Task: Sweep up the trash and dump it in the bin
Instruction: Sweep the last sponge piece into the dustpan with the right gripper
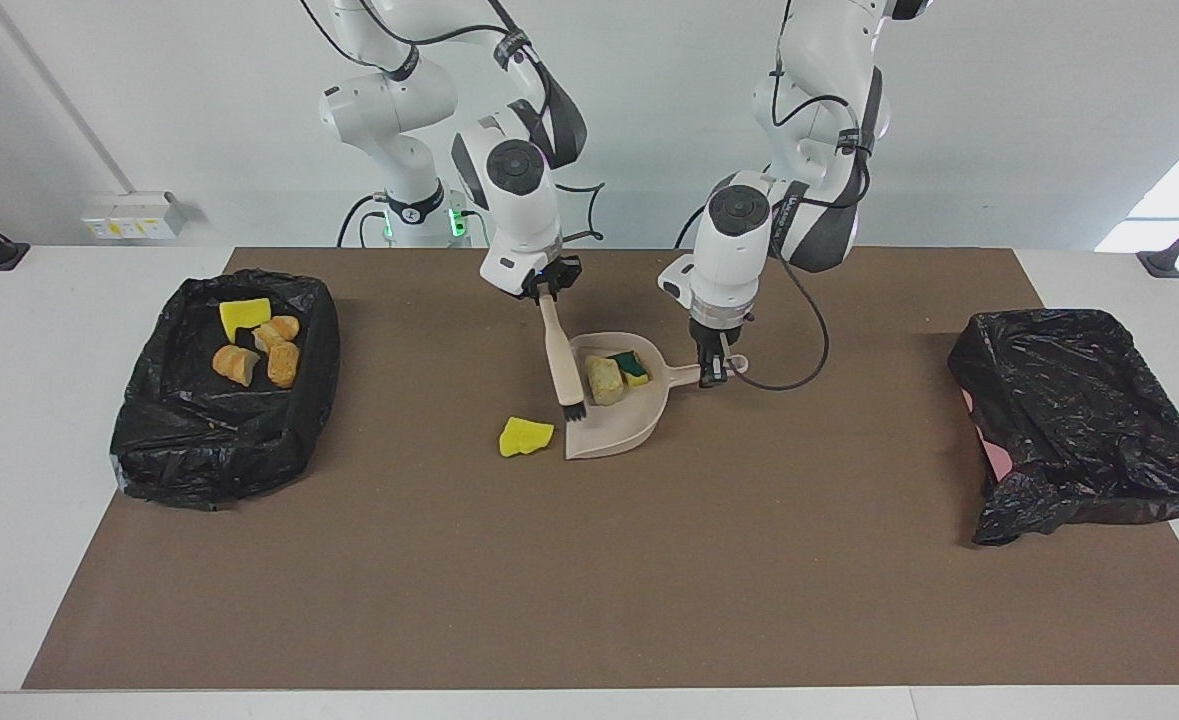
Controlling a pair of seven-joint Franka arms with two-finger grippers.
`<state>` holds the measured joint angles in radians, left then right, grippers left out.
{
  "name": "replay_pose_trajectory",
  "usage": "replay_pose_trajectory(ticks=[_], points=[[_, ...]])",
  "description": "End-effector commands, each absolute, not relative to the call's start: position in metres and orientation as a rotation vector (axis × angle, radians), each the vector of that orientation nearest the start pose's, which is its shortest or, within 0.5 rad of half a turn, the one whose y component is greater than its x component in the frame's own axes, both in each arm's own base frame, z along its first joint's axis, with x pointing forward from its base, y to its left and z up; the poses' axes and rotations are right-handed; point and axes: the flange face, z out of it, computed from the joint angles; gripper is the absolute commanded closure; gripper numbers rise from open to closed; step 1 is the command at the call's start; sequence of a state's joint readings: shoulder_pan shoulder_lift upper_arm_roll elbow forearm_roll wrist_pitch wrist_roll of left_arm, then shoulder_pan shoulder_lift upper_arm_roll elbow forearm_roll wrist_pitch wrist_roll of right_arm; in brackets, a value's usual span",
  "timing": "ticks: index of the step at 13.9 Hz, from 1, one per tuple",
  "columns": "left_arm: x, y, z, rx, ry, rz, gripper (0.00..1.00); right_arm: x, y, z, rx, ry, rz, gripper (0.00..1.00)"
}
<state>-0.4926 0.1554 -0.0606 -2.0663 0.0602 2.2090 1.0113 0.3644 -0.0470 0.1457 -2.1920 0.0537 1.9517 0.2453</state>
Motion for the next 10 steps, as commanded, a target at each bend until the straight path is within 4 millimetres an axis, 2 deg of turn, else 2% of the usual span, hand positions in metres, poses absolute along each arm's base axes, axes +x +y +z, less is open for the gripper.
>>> replay_pose_trajectory(ticks=[1,3,4,5,7,8,9,10], points=[[0.487,-0.293,0.361,-2.256,2.115,0.004,1.00,0.480,0.204,0.401,-3.249,-0.451,0.277,1.00],[0.483,-0.296,0.361,-2.343,2.020,0.022,1.00,0.511,0.169,0.386,-3.287,-0.536,0.285,1.00],[0.481,-0.298,0.361,-2.362,1.998,0.028,1.00,0.518,0.165,0.372,-3.315,-0.571,0.296,1.00],[0.479,-0.299,0.361,-2.363,1.998,0.044,1.00,0.516,0.167,0.360,-3.308,-0.590,0.306,1.00],[0.478,-0.299,0.362,-2.368,1.991,0.056,1.00,0.505,0.187,0.345,-3.259,-0.621,0.365,1.00],[0.478,-0.299,0.362,-2.368,1.990,0.056,1.00,0.494,0.209,0.341,-3.182,-0.622,0.394,1.00],[0.477,-0.299,0.362,-2.367,1.993,0.060,1.00,0.486,0.225,0.337,-3.094,-0.607,0.425,1.00],[0.476,-0.299,0.361,-2.365,1.994,0.063,1.00,0.482,0.235,0.336,-3.004,-0.513,0.427,1.00]])
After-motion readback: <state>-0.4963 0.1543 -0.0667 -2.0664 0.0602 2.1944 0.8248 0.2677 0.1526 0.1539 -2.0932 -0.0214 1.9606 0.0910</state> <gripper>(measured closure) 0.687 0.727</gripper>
